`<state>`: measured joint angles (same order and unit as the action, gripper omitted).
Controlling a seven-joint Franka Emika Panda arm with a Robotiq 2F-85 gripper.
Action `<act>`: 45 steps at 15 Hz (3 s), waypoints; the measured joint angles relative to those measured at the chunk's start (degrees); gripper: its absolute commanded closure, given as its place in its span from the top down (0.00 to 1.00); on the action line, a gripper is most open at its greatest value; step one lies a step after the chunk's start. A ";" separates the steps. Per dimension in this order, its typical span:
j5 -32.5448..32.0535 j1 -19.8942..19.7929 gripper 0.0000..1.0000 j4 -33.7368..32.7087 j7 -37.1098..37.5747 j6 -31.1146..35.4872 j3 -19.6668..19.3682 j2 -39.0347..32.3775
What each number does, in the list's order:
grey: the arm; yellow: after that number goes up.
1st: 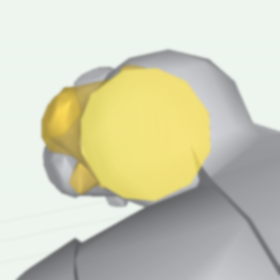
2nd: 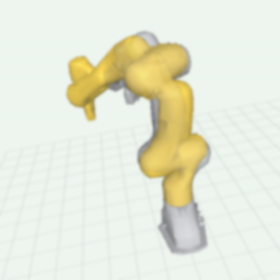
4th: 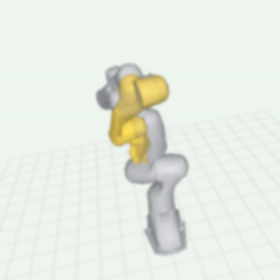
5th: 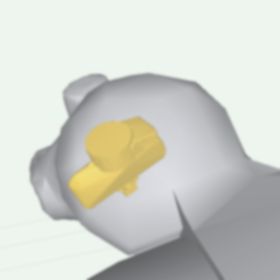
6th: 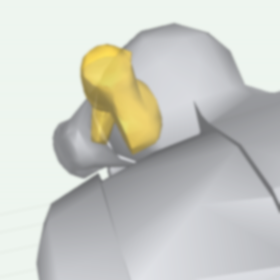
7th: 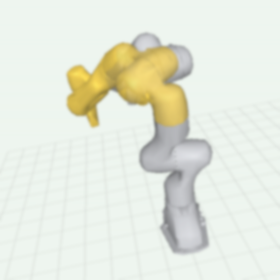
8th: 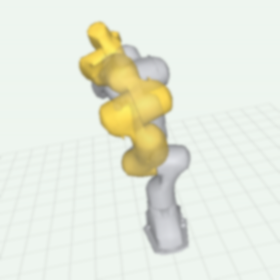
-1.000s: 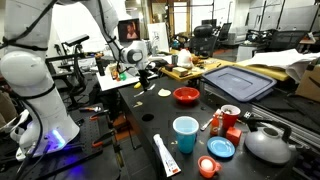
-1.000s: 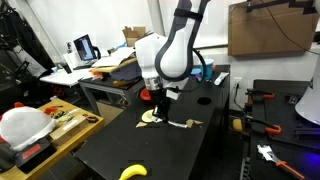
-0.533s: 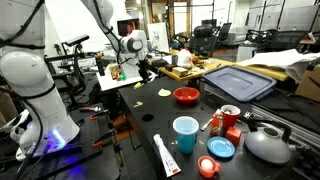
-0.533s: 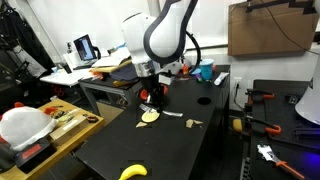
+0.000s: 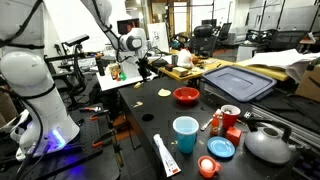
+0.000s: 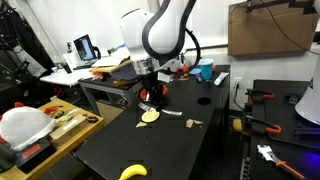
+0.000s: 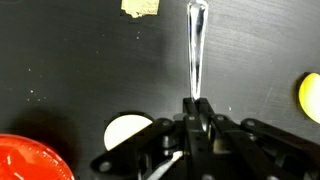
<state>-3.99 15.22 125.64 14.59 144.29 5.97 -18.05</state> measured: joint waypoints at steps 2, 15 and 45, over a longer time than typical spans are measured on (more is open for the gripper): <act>0.00 -0.10 0.02 0.01 0.08 0.01 0.00 -0.14; -0.03 -10.69 0.02 5.62 -7.84 0.02 -4.89 5.19; -3.68 -24.01 0.02 -6.71 -30.46 -0.37 -12.00 -1.96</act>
<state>-7.67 -8.79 118.93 -15.86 143.92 -6.04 -20.00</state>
